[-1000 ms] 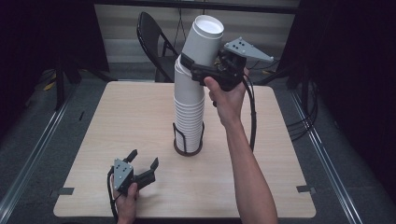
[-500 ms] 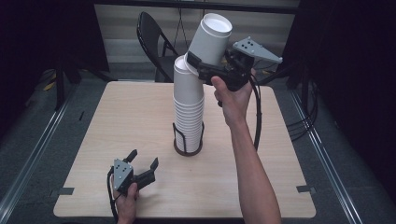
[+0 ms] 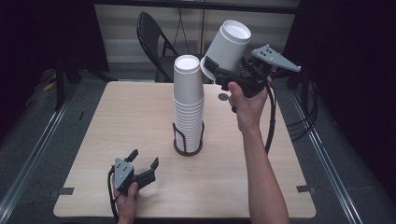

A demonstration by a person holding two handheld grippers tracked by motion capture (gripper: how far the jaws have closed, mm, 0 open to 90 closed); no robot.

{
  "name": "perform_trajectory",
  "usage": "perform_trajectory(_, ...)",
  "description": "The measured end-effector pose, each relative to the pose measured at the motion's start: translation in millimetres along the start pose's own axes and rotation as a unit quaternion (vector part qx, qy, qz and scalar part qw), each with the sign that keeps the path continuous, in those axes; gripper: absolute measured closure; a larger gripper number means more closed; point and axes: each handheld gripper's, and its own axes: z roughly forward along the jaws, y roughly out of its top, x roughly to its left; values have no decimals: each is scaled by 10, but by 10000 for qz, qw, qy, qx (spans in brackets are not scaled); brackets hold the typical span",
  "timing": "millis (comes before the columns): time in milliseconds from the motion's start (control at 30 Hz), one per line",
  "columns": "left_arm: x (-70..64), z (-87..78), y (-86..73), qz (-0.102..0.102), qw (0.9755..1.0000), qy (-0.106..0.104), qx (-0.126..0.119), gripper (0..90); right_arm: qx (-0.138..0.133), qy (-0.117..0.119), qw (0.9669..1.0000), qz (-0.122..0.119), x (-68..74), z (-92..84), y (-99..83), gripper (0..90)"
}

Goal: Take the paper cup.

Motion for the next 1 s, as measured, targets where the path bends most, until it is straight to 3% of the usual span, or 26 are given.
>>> perform_trajectory(367,-2,10,6,-7,9999,141,56,220,134,-232,9996,90,-102,-200,-111,134)
perform_trajectory(700,7,19,9,-16,10000,17,87,220,348,-318,9986,227,-158,-340,-344,136)
perform_trajectory(833,22,22,10,-63,9997,-214,103,194,505,-310,9978,286,-167,-390,-470,138)
perform_trajectory(900,7,35,19,-9,9995,-188,268,240,525,-296,9976,334,-171,-421,-516,138)
perform_trajectory(1000,1,43,30,-9,9990,-293,336,229,587,-358,9972,286,-179,-473,-570,138)
